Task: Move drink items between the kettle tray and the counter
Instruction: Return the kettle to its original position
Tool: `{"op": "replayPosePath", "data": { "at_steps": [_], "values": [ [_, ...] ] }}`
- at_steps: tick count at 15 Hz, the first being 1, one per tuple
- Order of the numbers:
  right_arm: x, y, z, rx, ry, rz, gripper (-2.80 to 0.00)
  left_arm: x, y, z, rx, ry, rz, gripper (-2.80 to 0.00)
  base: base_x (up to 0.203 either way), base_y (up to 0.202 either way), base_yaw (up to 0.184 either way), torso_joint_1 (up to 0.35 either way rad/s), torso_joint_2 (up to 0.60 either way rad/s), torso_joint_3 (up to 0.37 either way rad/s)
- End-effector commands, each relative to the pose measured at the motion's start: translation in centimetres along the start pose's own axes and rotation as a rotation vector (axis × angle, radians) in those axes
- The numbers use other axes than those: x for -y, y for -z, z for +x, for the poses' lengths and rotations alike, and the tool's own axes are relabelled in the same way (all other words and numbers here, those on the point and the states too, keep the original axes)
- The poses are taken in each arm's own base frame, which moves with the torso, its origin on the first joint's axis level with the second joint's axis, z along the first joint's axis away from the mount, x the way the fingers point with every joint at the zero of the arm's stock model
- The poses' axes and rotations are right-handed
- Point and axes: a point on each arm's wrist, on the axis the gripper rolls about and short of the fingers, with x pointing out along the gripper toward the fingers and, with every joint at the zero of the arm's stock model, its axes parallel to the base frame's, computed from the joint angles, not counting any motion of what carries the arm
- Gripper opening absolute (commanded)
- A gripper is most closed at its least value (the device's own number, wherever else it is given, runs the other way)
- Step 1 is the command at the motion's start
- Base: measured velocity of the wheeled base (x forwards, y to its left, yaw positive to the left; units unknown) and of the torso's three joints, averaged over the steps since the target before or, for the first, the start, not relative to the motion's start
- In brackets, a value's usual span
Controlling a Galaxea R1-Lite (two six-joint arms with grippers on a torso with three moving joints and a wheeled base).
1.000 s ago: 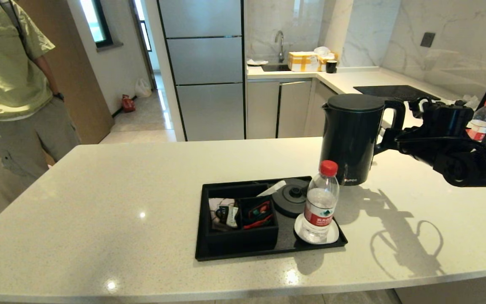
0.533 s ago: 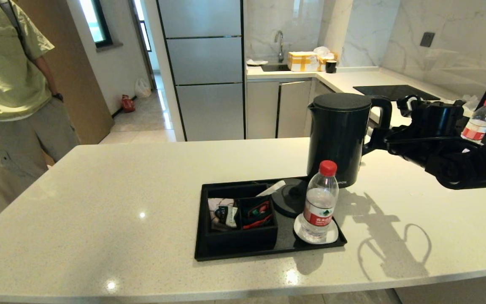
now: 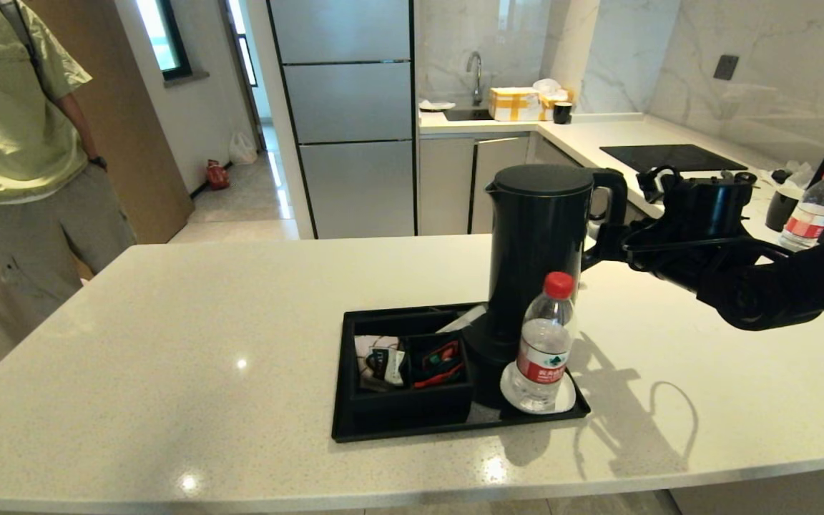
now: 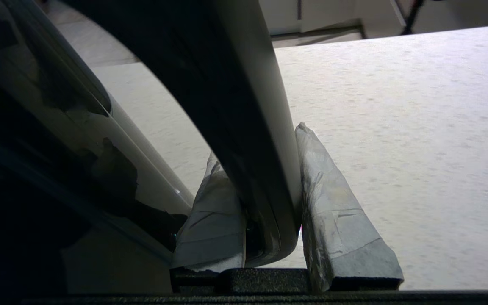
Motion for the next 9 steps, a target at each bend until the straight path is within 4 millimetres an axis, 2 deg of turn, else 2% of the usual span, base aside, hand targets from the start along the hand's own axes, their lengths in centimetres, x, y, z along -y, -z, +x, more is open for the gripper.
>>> {"op": "replayPosePath", "data": {
  "at_steps": [1,9],
  "values": [
    [-0.1,0.0,-0.2,0.003,-0.004,0.005,-2.80,0.0,0.0,0.0,-0.002,0.001,0.000,-2.80,0.000,0.000,0.000,0.000,0.00,0.000],
    [-3.0,1.7,-1.0,-0.058,-0.084,0.006,-2.80,0.0,0.0,0.0,-0.002,0.001,0.000,-2.80,0.000,0.000,0.000,0.000,0.00,0.000]
  ]
}}
